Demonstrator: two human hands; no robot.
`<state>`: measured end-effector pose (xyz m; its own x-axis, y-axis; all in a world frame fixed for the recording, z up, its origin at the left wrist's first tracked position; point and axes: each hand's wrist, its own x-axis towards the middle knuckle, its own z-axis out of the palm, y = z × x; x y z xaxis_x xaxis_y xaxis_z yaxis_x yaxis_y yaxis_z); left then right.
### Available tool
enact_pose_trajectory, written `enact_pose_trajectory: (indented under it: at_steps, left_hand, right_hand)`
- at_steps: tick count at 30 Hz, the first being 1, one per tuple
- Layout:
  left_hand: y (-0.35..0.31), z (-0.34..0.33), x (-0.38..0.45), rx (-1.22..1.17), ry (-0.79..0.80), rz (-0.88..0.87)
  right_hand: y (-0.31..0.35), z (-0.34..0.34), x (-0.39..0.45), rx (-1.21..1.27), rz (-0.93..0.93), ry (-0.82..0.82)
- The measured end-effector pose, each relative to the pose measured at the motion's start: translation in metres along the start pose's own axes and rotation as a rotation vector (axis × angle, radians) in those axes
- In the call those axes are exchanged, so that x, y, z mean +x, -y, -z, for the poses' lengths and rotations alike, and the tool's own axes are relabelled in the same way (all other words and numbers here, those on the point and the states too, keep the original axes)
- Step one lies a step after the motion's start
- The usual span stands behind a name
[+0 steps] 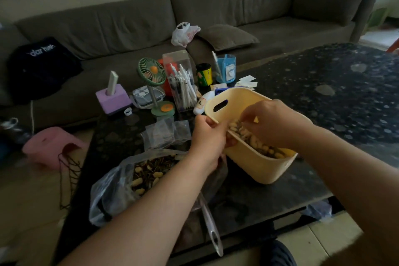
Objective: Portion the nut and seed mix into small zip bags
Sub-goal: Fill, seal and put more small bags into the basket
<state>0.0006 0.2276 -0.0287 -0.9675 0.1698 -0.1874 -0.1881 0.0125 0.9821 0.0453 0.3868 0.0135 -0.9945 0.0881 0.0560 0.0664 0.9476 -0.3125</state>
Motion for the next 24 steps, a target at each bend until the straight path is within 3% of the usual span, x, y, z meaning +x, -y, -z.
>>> enact_pose_trajectory:
  at_steps: [3,5,8,12,17,24]
  left_hand:
    - [-0.004,0.018,0.002,-0.024,0.120,0.070]
    - [-0.009,0.037,-0.004,-0.018,0.198,0.060]
    - [-0.028,0.083,-0.003,0.052,0.150,-0.051]
    - [-0.043,0.155,0.036,0.597,-0.076,-0.225]
    - [-0.012,0.181,0.081,1.209,0.038,-0.203]
    - [0.019,0.177,0.113,1.564,0.015,-0.248]
  right_hand:
    - [0.022,-0.002,0.001,0.014,0.065,-0.081]
    - [0.039,-0.010,-0.001,0.047,0.166,-0.227]
    - [0.077,-0.024,-0.009,0.164,0.338,-0.360]
    - [0.122,-0.056,-0.008,0.207,0.522,-0.204]
    - [0.131,-0.095,0.014,0.106,0.505,0.124]
    - [0.129,-0.105,0.030,0.088,0.477,0.216]
